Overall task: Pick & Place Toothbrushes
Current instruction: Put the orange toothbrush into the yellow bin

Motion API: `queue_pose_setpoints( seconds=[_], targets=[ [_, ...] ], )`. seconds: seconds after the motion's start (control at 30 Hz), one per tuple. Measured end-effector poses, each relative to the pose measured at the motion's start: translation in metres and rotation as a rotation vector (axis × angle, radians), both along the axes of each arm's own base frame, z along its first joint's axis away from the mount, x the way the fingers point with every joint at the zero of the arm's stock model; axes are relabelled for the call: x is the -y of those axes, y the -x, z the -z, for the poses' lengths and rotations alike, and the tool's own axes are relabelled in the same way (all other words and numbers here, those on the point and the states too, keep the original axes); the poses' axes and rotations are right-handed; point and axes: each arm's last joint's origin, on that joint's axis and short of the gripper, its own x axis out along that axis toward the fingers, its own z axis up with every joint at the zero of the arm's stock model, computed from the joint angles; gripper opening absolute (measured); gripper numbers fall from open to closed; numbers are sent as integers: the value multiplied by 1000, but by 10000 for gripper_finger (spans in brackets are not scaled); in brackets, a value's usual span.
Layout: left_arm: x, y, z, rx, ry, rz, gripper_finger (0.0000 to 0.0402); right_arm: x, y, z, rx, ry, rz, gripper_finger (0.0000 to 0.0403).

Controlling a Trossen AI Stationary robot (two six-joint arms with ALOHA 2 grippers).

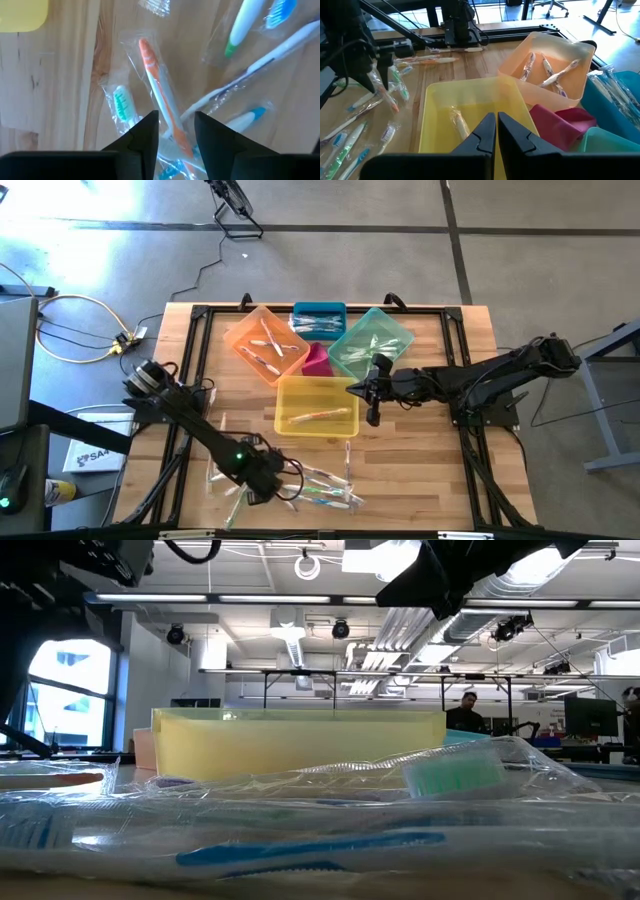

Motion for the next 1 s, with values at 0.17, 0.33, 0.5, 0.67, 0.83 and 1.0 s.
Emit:
queue_pose_setpoints(
  seconds=[0.17,0.33,0.5,0.67,0.83,1.0],
  targets=[
    [1,-2,7,-14,-14,-2,120,0,0,0,-1,0,0,10],
    [0,-5,14,-39,-23,-7,120,0,0,0,-1,0,0,10],
    [1,-8,25,-69,-32,-11,120,0,0,0,-1,0,0,10],
    [3,-10,33,-93,-29,-8,120,0,0,0,0,0,0,10],
    [6,-13,39,-84,-21,15,120,0,0,0,0,-1,0,10],
    [5,-13,39,-89,-25,19,119,0,0,0,0,0,0,10]
  ],
)
